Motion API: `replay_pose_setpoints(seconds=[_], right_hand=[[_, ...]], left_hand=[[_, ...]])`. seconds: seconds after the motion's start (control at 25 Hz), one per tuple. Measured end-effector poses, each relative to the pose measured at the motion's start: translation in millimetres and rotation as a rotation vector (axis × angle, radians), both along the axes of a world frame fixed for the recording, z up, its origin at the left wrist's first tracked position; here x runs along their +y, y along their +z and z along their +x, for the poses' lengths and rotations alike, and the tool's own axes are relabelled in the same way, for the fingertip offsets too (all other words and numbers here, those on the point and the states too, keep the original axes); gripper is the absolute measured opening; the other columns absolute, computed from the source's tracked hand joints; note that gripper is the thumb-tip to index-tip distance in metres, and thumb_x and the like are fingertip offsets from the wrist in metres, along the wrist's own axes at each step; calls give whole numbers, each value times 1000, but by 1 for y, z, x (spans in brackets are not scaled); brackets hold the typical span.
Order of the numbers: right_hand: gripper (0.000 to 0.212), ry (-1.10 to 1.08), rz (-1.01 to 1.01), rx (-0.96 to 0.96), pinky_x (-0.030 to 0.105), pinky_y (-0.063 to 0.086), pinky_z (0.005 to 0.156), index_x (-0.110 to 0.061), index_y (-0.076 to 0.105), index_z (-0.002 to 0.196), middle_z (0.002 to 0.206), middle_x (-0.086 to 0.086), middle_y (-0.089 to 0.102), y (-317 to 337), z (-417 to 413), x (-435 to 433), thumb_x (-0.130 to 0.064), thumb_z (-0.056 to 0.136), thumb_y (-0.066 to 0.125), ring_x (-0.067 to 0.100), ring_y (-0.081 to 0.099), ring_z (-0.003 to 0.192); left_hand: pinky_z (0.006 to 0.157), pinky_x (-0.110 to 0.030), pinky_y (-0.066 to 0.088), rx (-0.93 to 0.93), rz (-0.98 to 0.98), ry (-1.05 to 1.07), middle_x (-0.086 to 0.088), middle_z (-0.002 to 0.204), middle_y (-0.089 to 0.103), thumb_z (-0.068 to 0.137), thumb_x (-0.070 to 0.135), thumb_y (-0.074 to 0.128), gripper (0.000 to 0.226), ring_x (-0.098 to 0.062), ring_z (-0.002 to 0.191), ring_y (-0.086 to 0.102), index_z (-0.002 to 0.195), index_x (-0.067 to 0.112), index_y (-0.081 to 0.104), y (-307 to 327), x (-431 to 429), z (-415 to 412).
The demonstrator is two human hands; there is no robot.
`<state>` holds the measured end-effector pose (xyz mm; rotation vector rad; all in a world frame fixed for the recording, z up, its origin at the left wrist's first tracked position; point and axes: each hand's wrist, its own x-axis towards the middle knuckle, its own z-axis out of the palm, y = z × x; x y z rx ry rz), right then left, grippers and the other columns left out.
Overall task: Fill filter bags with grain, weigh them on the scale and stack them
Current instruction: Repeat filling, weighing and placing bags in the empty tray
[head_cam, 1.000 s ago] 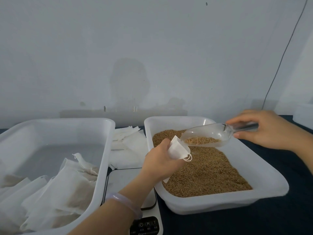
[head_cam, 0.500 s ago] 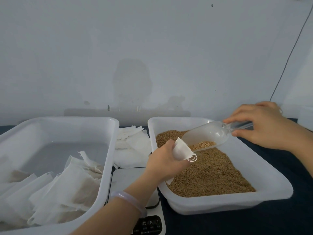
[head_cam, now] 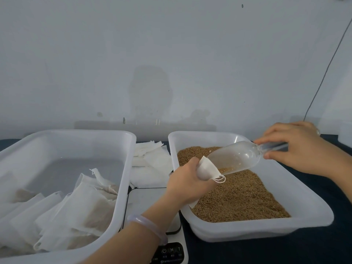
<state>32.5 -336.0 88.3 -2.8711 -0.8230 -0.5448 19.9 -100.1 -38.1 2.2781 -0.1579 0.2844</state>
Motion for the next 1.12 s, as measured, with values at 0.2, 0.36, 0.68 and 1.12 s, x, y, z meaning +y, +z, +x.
replay_pose_setpoints(seconds=[0.2, 0.36, 0.68, 1.12], right_hand=[[34, -87, 169, 226, 25, 39, 86, -45, 62, 95, 96, -26, 59, -11, 10, -15, -20, 76, 76, -4, 53, 91], [27, -178, 117, 391, 22, 45, 84, -39, 57, 99, 101, -20, 58, -54, 22, -22, -26, 80, 71, -1, 56, 92], [38, -230, -127, 527, 19, 51, 78, -41, 59, 103, 99, -18, 62, -138, 49, -1, -38, 71, 78, 1, 60, 85], [35, 320, 946, 746, 24, 54, 75, -30, 74, 95, 100, -6, 73, -84, -3, 101, -7, 93, 48, 10, 67, 95]], left_hand=[[55, -28, 37, 27, -11, 13, 10, 71, 53, 60, 65, 51, 44, -11, 69, 54, 76, 27, 37, 0, 0, 2], [55, -30, 38, 36, -33, -4, 10, 73, 52, 71, 58, 52, 34, -15, 70, 55, 79, 29, 37, 0, 2, 0], [76, -43, 50, 41, -156, -31, -5, 93, 66, 95, 39, 44, 27, -27, 87, 61, 92, 14, 52, 6, 2, -6], [113, -27, 20, 125, -594, -419, 6, 141, 40, 104, 30, 27, 39, -3, 139, 24, 135, 22, 49, 48, 34, -23]])
